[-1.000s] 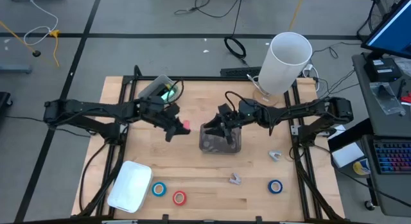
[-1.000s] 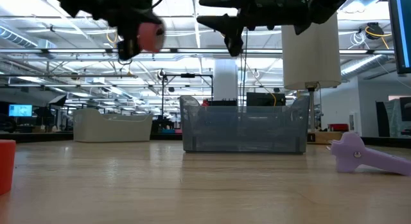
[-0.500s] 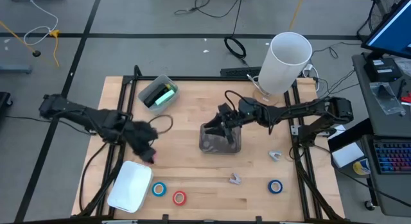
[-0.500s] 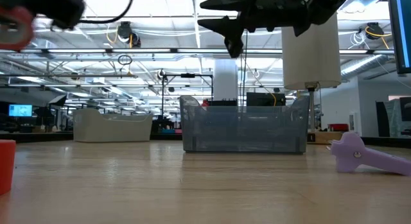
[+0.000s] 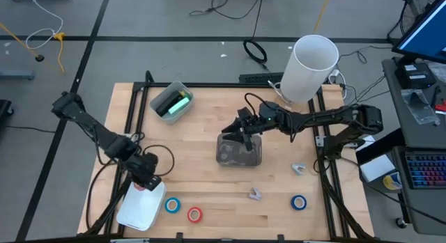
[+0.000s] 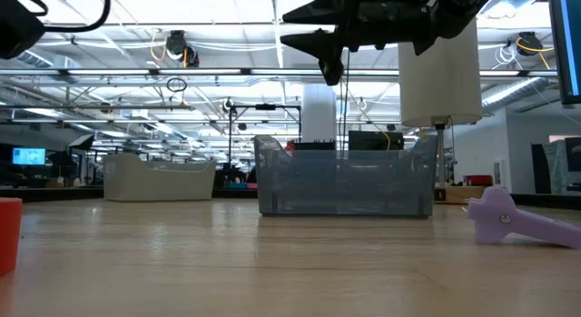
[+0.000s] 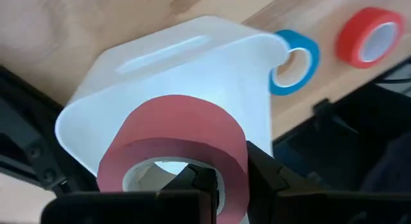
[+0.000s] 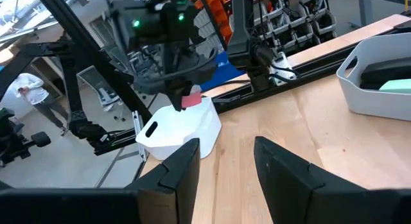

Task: Pick and place Stapler, Stapler remover, tape
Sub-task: Put the pink tape into the white bin, then put the light blue tape into the white bin

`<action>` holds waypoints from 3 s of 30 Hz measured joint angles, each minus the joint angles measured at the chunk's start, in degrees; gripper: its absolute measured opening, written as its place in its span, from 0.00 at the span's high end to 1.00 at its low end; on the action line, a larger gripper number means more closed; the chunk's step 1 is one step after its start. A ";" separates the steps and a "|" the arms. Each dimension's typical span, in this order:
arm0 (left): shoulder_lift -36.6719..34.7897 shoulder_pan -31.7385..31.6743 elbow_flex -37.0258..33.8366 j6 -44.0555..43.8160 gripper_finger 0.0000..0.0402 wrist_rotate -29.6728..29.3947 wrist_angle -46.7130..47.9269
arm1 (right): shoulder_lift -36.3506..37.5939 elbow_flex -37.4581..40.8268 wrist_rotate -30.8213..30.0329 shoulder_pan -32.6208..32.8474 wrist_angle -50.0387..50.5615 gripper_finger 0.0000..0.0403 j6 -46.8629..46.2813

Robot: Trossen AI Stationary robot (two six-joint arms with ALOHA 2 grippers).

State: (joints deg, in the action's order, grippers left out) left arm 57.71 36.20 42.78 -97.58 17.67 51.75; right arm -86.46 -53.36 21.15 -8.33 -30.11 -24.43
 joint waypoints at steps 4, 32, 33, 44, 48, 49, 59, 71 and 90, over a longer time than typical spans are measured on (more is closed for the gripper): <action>3.24 2.45 0.00 -0.46 0.90 -0.52 -2.37 | 0.00 -0.02 0.00 0.00 0.01 0.65 0.05; 17.88 8.62 -2.08 1.13 0.87 0.36 -3.92 | 0.00 -0.01 0.02 0.02 0.00 0.65 0.07; 17.88 8.60 -2.34 1.11 0.87 0.30 -3.90 | 0.00 -0.01 0.02 0.02 -0.01 0.65 0.07; 17.88 8.60 -2.73 1.77 0.81 -2.31 -3.92 | 0.00 0.00 0.11 0.03 -0.02 0.65 0.06; 17.88 8.58 -2.73 1.96 0.74 -3.24 -3.94 | 0.00 -0.02 0.13 0.04 0.00 0.65 0.07; 17.88 8.58 -2.73 2.16 0.72 -3.22 -3.99 | 0.00 -0.02 0.13 0.04 -0.02 0.65 0.07; 17.88 8.58 -2.73 2.57 0.54 -2.75 -4.37 | 0.00 0.00 0.13 0.04 -0.02 0.65 0.05; 11.08 8.40 -0.01 -2.71 0.50 -3.97 -5.36 | 0.00 -0.02 0.15 0.04 -0.02 0.65 0.05; 16.25 -0.09 4.59 22.79 0.50 -18.76 -28.72 | 0.00 -0.02 0.20 -1.34 3.00 0.65 -0.32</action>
State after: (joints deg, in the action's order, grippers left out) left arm 73.96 36.11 47.37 -74.79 -1.08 23.03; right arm -86.46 -53.38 21.35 -9.67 -27.11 -24.75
